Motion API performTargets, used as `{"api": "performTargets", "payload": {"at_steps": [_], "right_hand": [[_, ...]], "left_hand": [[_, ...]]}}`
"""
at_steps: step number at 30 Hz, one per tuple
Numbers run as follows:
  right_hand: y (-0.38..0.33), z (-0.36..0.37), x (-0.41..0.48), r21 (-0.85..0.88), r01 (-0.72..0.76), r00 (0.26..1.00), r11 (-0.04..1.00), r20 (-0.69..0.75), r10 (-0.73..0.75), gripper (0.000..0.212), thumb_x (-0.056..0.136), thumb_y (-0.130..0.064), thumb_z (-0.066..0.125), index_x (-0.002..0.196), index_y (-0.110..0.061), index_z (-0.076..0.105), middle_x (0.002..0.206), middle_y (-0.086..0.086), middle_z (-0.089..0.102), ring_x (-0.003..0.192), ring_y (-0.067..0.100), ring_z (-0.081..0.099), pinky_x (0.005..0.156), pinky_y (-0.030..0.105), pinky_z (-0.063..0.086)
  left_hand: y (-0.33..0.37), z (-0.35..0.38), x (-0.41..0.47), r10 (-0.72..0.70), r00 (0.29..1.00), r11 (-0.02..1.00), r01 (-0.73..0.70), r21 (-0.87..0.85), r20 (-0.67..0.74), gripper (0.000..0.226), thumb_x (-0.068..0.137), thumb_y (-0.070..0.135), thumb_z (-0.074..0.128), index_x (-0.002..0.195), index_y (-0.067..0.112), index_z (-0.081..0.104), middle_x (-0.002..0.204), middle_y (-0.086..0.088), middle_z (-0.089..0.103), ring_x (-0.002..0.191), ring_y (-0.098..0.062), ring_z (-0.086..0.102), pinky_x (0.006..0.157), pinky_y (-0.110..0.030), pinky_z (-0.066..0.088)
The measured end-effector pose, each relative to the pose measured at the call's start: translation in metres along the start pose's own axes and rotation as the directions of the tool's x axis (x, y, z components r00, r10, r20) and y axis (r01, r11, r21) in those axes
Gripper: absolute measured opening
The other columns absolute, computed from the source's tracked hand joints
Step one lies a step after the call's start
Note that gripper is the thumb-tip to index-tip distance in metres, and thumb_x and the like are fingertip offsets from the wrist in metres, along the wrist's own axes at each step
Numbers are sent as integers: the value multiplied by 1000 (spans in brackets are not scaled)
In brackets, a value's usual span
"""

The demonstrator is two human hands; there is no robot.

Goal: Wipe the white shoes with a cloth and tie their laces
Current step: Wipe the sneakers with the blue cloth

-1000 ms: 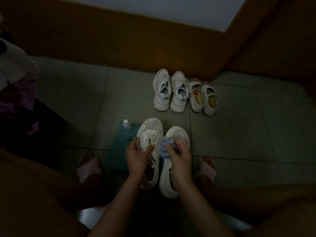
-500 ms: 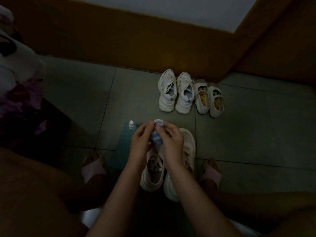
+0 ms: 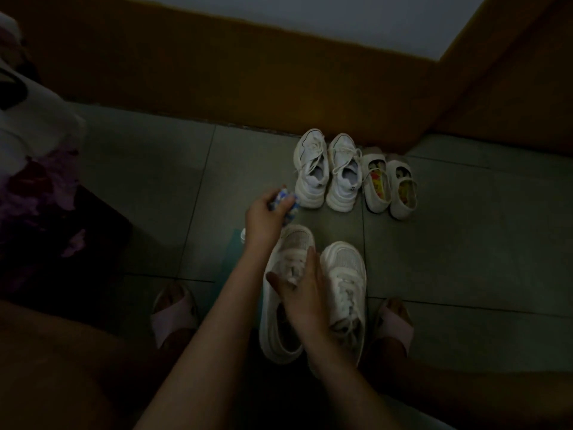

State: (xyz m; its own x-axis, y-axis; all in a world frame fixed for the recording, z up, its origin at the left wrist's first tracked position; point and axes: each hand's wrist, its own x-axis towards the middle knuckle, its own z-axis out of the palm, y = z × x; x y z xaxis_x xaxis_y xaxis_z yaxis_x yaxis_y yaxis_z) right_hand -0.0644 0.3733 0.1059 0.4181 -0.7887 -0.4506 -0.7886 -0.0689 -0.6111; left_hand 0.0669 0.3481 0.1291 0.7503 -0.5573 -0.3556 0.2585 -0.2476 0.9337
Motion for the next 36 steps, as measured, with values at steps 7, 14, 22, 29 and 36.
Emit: {"api": "performTargets", "payload": {"at_steps": [7, 14, 22, 29, 36], "right_hand": [[13, 2, 9, -77, 16, 1000, 997, -25, -18, 90, 84, -49, 59, 149, -29, 0, 158, -3, 11, 142, 16, 21, 113, 31, 23], [22, -1, 13, -151, 92, 995, 984, -34, -98, 76, 90, -39, 55, 150, -26, 10, 156, -3, 20, 140, 15, 27, 107, 24, 27], [29, 2, 17, -31, 152, 987, 988, -41, -153, 73, 89, -26, 59, 149, -21, 17, 155, 0, 24, 140, 13, 29, 110, 20, 26], [32, 3, 18, 3, 175, 983, 985, -64, -174, 67, 91, -29, 56, 148, -19, 21, 153, 3, 30, 139, 15, 31, 113, 32, 30], [33, 1, 19, 56, 179, 983, 982, -51, -177, 69, 89, -22, 58, 148, -19, 22, 151, 3, 34, 136, 15, 35, 111, 31, 33]], "left_hand": [[-13, 17, 39, 87, 982, 975, -119, 189, 169, 27, 81, 9, 69, 106, 3, 59, 92, -6, 59, 70, -7, 56, 50, -8, 47], [-51, 22, 37, 81, 974, 944, -143, 297, 212, 15, 84, 13, 66, 93, 3, 72, 84, -8, 69, 70, -4, 59, 61, -5, 38], [-64, 15, 16, 224, 962, 916, -262, 305, 155, 15, 87, 14, 63, 93, 6, 73, 93, -3, 70, 85, -11, 60, 76, -8, 39], [-79, 10, -5, 192, 980, 956, -175, 237, -49, 8, 85, 17, 65, 89, 14, 71, 84, 4, 62, 85, -12, 57, 75, -14, 41], [-91, 7, -19, 208, 971, 937, -163, 310, -116, 11, 85, 18, 66, 85, 8, 70, 86, -8, 62, 79, -14, 57, 75, -21, 43]]}}
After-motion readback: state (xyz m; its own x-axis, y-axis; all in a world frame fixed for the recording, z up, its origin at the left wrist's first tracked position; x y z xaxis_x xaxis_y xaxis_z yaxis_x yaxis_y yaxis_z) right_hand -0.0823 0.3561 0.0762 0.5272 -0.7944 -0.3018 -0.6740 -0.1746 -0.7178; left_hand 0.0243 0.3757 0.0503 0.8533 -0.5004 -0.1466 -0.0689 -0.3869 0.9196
